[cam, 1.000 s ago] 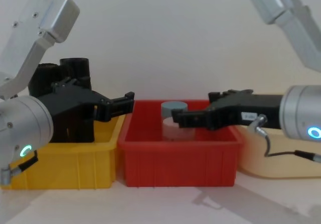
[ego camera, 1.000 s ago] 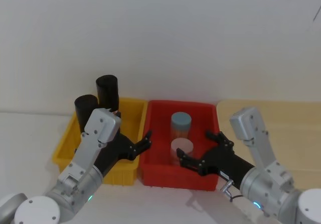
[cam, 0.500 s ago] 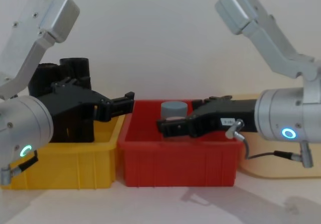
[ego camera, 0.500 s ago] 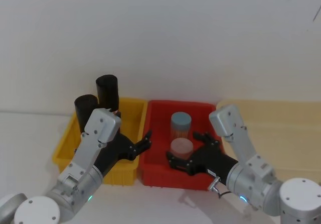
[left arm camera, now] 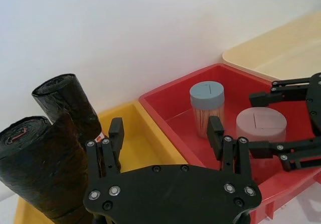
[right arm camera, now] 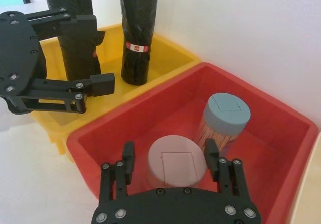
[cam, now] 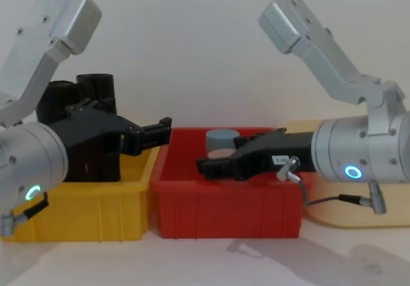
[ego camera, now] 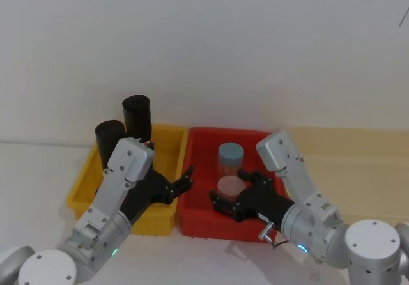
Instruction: Pick up the garbage bag with the one hand and transfer it to the other hand.
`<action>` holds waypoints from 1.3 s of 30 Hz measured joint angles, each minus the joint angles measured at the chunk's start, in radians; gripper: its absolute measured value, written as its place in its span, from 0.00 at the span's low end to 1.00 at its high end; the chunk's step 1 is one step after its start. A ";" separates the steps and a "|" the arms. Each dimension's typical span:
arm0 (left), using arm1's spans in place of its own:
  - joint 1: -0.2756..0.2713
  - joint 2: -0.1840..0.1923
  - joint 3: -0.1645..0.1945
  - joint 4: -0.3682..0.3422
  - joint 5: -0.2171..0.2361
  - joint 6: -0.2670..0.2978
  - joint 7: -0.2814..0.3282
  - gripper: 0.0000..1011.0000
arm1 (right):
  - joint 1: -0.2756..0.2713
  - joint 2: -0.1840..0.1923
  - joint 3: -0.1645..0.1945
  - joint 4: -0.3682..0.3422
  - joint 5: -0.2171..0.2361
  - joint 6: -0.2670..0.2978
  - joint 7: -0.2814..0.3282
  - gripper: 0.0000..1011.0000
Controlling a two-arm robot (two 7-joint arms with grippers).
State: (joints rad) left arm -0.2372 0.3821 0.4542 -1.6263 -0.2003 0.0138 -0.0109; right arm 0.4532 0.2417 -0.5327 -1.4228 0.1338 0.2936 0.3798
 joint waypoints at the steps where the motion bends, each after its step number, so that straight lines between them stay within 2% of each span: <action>1: 0.000 0.000 0.000 0.000 0.000 0.000 0.000 0.99 | 0.002 -0.002 -0.001 0.004 -0.001 0.000 0.000 0.81; 2: 0.000 0.000 0.000 0.000 0.000 0.000 0.000 0.99 | 0.002 -0.002 -0.001 0.004 -0.001 0.000 0.000 0.81; 3: 0.000 0.000 0.000 0.000 0.000 0.000 0.000 0.99 | 0.004 -0.003 -0.001 0.007 -0.002 0.001 0.000 0.76; 5: 0.000 0.000 0.000 0.000 0.000 0.000 0.000 0.99 | 0.005 -0.004 -0.002 0.009 -0.003 0.001 0.001 0.73; 6: 0.000 0.000 0.000 0.000 0.000 0.000 0.000 0.99 | 0.007 -0.005 -0.002 0.012 -0.004 0.002 0.001 0.67; 7: 0.000 0.000 0.000 0.000 0.000 0.000 0.000 0.99 | 0.008 -0.006 -0.003 0.013 -0.004 0.002 0.001 0.66; 15: 0.000 0.000 0.000 0.000 0.000 0.000 0.000 0.99 | 0.007 -0.007 0.002 0.013 -0.006 0.001 0.001 0.66; 22: 0.000 0.000 0.000 0.000 0.000 0.000 0.000 0.99 | -0.003 -0.003 0.029 -0.017 -0.004 -0.016 -0.010 0.66; 28: 0.000 0.000 0.000 0.000 0.000 0.000 0.000 0.99 | -0.009 0.006 0.072 -0.060 0.004 -0.036 -0.031 0.66; 31: 0.000 0.000 0.000 0.000 0.000 0.000 0.000 0.99 | -0.009 0.014 0.106 -0.086 0.009 -0.048 -0.046 0.66; 32: 0.000 0.000 0.000 0.000 0.000 0.000 0.000 0.99 | -0.009 0.014 0.106 -0.086 0.009 -0.048 -0.046 0.66; 34: 0.000 0.000 0.000 0.000 0.000 0.000 0.000 0.99 | -0.004 0.019 0.135 -0.102 0.012 -0.054 -0.058 0.66; 39: 0.000 0.000 0.000 0.000 0.000 0.000 0.000 0.99 | 0.005 0.028 0.176 -0.110 0.014 -0.060 -0.079 0.66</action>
State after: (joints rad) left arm -0.2372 0.3821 0.4542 -1.6262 -0.2003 0.0138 -0.0109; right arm 0.4578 0.2699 -0.3571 -1.5324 0.1477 0.2332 0.3008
